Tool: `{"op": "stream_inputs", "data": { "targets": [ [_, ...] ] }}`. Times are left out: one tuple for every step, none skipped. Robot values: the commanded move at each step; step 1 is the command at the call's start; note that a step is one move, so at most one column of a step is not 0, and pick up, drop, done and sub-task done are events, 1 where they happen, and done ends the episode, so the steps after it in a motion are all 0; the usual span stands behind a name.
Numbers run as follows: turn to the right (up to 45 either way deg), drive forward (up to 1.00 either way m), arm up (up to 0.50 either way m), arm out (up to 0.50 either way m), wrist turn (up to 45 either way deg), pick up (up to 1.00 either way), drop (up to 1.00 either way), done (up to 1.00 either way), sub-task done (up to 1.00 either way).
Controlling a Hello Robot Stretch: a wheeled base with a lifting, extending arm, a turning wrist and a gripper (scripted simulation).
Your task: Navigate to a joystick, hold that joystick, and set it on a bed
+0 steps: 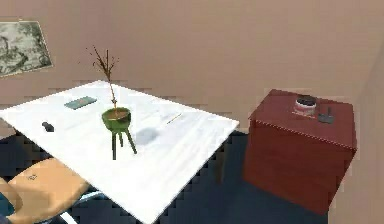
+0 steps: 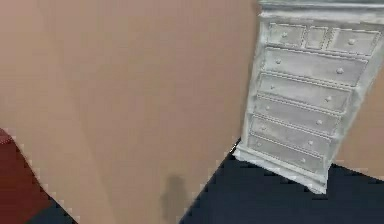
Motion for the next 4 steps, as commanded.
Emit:
{"op": "stream_inputs", "data": {
  "targets": [
    [3.0, 0.0, 0.0, 0.0, 0.0, 0.0, 0.0, 0.0, 0.0],
    [0.0, 0.4, 0.0, 0.0, 0.0, 0.0, 0.0, 0.0, 0.0],
    [45.0, 0.0, 0.0, 0.0, 0.0, 0.0, 0.0, 0.0, 0.0],
    [0.0, 0.6, 0.0, 0.0, 0.0, 0.0, 0.0, 0.0, 0.0]
  ]
}}
